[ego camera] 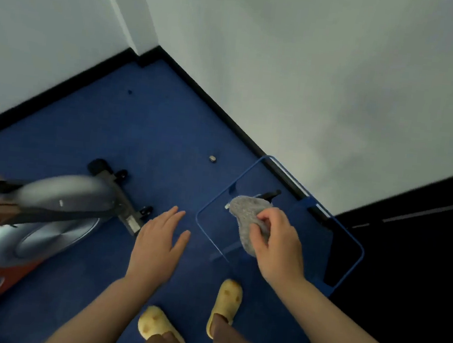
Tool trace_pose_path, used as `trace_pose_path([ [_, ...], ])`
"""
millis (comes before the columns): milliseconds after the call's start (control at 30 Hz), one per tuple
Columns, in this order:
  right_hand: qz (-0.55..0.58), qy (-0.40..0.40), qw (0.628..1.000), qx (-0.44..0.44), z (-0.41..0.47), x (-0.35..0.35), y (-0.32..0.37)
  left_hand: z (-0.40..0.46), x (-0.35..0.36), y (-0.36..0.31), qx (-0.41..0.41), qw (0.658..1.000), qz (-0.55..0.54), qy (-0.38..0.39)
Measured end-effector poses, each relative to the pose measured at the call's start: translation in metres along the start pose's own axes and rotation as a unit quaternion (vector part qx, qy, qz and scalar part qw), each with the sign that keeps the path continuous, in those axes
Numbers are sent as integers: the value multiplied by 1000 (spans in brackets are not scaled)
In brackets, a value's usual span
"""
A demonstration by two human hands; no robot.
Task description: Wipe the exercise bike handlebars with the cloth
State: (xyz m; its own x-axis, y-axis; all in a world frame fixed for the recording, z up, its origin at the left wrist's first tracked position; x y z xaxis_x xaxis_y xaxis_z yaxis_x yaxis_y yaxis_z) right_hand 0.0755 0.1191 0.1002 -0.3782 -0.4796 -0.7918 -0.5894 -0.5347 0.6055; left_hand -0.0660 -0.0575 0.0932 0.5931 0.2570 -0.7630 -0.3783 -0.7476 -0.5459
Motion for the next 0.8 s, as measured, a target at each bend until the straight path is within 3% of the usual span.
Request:
trace_pose_path([
  [167, 35, -24, 982, -182, 0, -14, 115, -51, -87, 15, 0, 992, 11, -124],
  [400, 69, -18, 928, -366, -42, -15, 259, -155, -184, 54, -42, 950, -7, -309],
  [567, 65, -35, 917, -392, -91, 10, 334, -219, -237, 106, -50, 928, -36, -368],
  [800, 144, -73, 926, -340, -158, 64, 421, -292, -318, 194, 7, 919, -39, -393],
])
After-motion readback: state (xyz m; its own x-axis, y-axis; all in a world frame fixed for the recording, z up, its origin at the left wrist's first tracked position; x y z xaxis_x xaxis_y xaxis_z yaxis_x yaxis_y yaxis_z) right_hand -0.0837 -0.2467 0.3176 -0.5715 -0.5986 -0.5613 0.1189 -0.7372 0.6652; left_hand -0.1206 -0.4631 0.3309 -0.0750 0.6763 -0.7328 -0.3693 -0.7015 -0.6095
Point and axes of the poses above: each hand's wrist, its own z-axis towards the middle knuckle, its own x-axis out of the palm, y = z × x, the point moved 2 cm from there along z, towards the middle knuckle, and after that the axes turned 7 degrees about -z, right-handed, at the moved point
